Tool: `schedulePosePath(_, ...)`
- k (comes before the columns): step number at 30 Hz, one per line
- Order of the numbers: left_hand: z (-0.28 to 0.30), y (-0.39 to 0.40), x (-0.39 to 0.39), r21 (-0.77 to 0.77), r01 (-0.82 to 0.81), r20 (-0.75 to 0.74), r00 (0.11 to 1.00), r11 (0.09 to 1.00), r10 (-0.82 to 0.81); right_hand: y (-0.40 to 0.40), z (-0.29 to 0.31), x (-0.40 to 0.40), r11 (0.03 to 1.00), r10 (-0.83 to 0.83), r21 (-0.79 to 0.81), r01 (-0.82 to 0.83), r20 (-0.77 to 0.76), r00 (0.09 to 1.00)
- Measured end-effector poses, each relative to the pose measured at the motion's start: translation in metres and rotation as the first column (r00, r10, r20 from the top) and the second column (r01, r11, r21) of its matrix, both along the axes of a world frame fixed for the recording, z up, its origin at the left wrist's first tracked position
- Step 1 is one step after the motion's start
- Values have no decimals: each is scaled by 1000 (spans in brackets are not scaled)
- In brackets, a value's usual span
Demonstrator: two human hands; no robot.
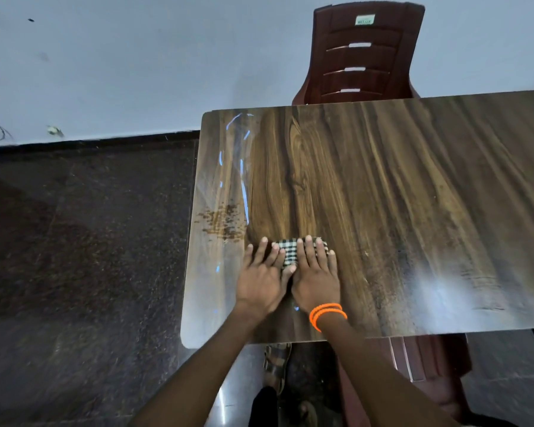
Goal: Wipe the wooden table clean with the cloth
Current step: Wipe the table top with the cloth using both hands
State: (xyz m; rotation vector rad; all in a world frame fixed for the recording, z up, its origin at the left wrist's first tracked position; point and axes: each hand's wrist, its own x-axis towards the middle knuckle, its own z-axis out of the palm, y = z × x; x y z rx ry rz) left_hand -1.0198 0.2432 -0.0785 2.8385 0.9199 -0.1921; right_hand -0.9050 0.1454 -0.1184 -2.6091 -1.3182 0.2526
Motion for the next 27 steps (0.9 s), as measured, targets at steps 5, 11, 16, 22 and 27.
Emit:
schedulePosePath(5, -5, 4, -64, 65, -36, 24, 999, 997, 34, 9, 3, -59, 994, 94, 50, -93, -20, 995)
schedulePosePath(11, -6, -60, -133, 7, 0, 13, 1000, 1000, 0, -62, 7, -114, 982, 184, 45, -182, -40, 982)
schedulePosePath(16, -1, -111, -101, -46, 10, 29, 1000, 999, -8, -119, 7, -96, 993, 117, 22, -117, -23, 993)
schedulePosePath(22, 3, -92, -50, -59, 5, 39, 999, 998, -3, -97, -1, -55, 1000, -16, -6, 16, 14, 1000)
schedulePosePath(27, -1, -54, -81, -17, -56, 34, 998, 998, 57, -47, 0, -88, 1000, -15, 27, 16, -26, 1000)
